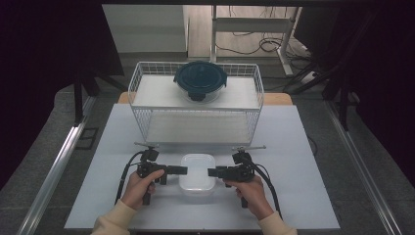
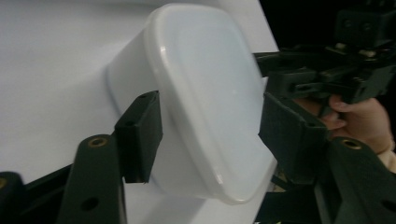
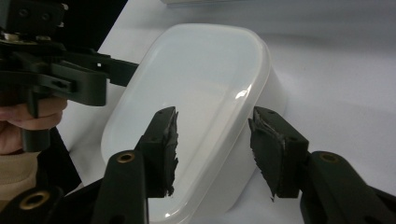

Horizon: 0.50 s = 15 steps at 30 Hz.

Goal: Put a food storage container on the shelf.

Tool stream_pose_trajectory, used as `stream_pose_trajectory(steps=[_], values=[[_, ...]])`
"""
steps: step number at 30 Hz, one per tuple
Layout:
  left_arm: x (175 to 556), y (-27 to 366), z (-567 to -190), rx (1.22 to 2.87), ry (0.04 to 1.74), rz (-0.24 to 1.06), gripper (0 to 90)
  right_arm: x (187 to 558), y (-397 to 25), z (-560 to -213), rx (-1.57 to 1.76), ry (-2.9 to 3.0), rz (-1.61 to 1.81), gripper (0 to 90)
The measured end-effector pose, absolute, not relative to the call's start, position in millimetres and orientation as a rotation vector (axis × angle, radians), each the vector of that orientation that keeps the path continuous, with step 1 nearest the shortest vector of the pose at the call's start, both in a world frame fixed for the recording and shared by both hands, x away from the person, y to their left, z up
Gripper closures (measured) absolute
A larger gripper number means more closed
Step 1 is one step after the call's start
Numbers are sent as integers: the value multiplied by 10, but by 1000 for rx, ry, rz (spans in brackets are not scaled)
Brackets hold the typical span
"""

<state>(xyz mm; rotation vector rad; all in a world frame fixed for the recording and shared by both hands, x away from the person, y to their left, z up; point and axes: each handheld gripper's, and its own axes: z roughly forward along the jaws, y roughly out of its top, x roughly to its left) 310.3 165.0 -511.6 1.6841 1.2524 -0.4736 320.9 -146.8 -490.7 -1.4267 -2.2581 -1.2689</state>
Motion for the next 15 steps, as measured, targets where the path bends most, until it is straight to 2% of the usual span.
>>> stream_pose_trajectory(steps=[2,10,15], values=[[3113,1653,-5137,1668,1243,-516,414,3208,-1468,-4923,-1427,-2244,-1261,540],[3080,1656,-5108,1677,1304,-450,620,3195,-1531,-4956,-1495,-2130,-1271,657],[3041,1667,-5067,1672,1306,-418,700,3163,-1551,-4920,-1499,-2113,-1274,696]])
